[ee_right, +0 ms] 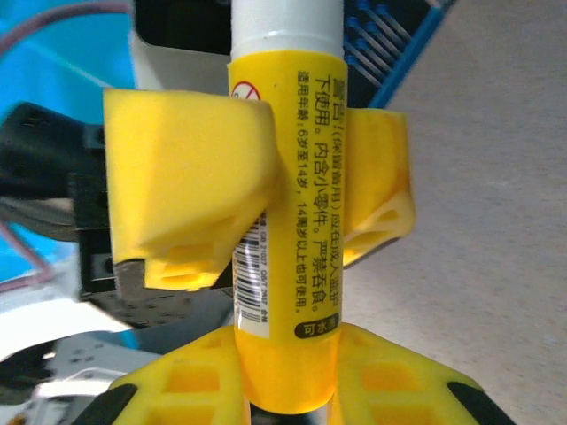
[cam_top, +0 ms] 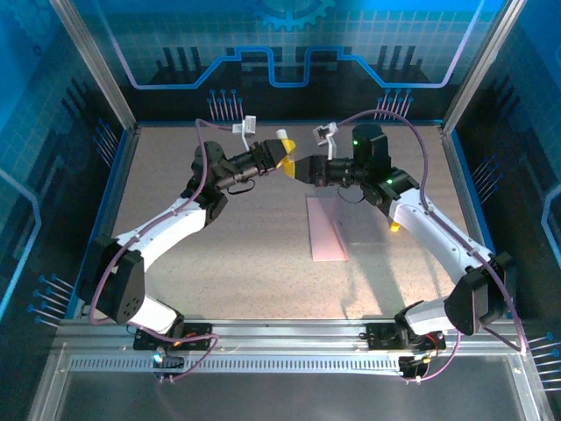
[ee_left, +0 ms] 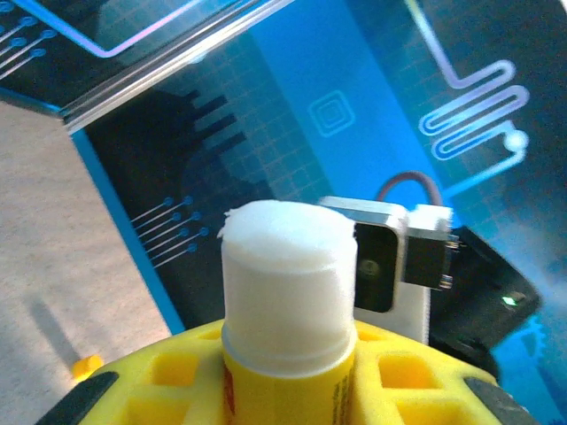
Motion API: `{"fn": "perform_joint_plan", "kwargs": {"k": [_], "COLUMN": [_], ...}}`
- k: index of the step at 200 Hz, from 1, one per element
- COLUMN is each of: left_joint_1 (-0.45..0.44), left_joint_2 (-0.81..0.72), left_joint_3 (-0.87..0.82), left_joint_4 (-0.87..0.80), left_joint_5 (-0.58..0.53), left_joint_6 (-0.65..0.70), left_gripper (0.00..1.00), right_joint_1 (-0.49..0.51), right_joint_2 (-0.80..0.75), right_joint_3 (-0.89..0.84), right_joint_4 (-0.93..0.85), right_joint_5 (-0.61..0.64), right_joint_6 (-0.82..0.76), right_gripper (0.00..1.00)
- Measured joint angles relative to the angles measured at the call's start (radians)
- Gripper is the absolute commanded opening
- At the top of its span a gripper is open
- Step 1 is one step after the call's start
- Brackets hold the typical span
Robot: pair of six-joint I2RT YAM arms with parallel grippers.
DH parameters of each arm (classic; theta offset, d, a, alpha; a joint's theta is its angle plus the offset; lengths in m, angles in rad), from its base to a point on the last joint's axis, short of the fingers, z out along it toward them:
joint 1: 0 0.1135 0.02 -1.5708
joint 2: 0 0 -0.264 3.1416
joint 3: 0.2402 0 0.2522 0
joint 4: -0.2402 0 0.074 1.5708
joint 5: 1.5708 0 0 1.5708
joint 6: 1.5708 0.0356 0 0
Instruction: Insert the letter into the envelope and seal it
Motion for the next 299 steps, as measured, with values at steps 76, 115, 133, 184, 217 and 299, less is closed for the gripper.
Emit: {"fn": "perform_joint_plan", "kwargs": {"k": [76, 115, 133, 184, 217, 299], "left_joint_1": [0.008, 0.016, 0.016, 0.023, 0.023, 0.032], "left_joint_2": [0.01, 0.034, 0.059, 0.109, 0.109, 0.04], "left_joint_3": [0.0, 0.014, 0.021, 0.032, 0.032, 0.001], "left_joint_4": [0.226, 0.354, 0.434, 0.565, 0.545, 0.261], "left_joint_5": [0.106, 0.147, 0.157, 0.161, 0.166, 0.054], "left_joint_6": [-0.066, -0.14, -0.189, -0.282, -0.275, -0.084], "left_gripper": [0.0, 0.0, 0.01, 0.02, 0.01, 0.0], "right_joint_1": [-0.029, -0.029, -0.031, -0.033, -0.033, -0.038], "right_joint_2": [0.009, 0.042, 0.053, 0.088, 0.055, -0.286], "right_joint_3": [-0.097, -0.107, -0.109, -0.121, -0.135, -0.201], "right_joint_4": [0.437, 0.654, 0.731, 0.884, 0.806, 0.342], "right_joint_5": [-0.236, -0.306, -0.323, -0.338, -0.299, 0.09], "right_joint_6": [0.325, 0.48, 0.537, 0.66, 0.598, 0.235], "right_gripper": [0.18, 0.18, 0.18, 0.2, 0.37, 1.0]}}
